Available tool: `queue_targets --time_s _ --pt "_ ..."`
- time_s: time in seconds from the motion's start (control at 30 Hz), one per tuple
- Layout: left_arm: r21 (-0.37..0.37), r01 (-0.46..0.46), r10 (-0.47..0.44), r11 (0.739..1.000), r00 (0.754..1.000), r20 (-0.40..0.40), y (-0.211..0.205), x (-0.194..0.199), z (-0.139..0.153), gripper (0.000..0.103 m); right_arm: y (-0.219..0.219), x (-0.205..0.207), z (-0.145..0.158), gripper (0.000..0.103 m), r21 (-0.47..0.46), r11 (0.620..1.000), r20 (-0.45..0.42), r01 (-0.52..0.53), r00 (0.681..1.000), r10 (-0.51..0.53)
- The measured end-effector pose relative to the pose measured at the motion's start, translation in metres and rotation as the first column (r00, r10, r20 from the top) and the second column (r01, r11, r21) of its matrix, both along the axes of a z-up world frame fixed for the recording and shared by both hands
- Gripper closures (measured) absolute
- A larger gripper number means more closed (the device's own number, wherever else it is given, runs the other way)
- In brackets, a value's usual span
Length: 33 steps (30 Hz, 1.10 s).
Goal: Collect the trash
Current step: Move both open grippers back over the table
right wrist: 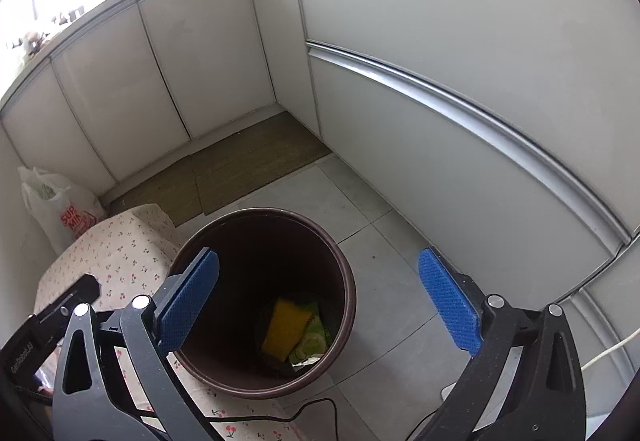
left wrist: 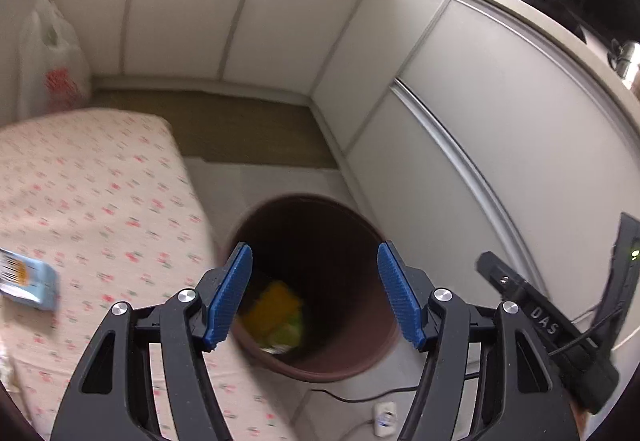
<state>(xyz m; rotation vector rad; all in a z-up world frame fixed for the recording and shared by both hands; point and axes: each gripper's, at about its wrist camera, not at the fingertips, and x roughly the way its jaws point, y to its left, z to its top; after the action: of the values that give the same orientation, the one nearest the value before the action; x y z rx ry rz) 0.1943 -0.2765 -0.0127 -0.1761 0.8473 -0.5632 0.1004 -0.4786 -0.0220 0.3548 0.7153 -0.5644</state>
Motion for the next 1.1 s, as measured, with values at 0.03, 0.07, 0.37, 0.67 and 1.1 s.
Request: queue_targets --time_s 0.03,0.07,0.37,0.67,1.1 --pt "0.012 -0.018 0.018 1.0 1.0 0.02 0.005 -0.003 0.002 0.039 0.005 0.002 0.002 0.007 -0.011 1.0 -0.002 -0.006 1.0 0.006" --pt "0.03 -0.046 0.045 0.998 0.998 0.044 0.012 -0.006 0.004 0.039 0.012 0.003 0.004 0.007 -0.022 1.0 -0.003 -0.014 1.0 0.014" --pt "0.088 -0.226 0.214 0.97 0.969 0.127 0.075 -0.03 0.009 0.033 0.092 0.006 0.022 0.007 -0.215 0.972 0.032 -0.09 0.994 0.1" --pt "0.081 -0.351 0.344 0.933 0.935 0.092 0.154 -0.055 0.003 0.027 0.168 0.008 0.02 0.007 -0.271 0.937 0.026 -0.222 0.971 0.238" --pt "0.081 -0.507 0.509 0.858 0.861 -0.002 0.261 -0.075 -0.017 0.027 0.265 0.009 0.014 0.007 -0.305 0.835 -0.001 -0.457 0.877 0.48"
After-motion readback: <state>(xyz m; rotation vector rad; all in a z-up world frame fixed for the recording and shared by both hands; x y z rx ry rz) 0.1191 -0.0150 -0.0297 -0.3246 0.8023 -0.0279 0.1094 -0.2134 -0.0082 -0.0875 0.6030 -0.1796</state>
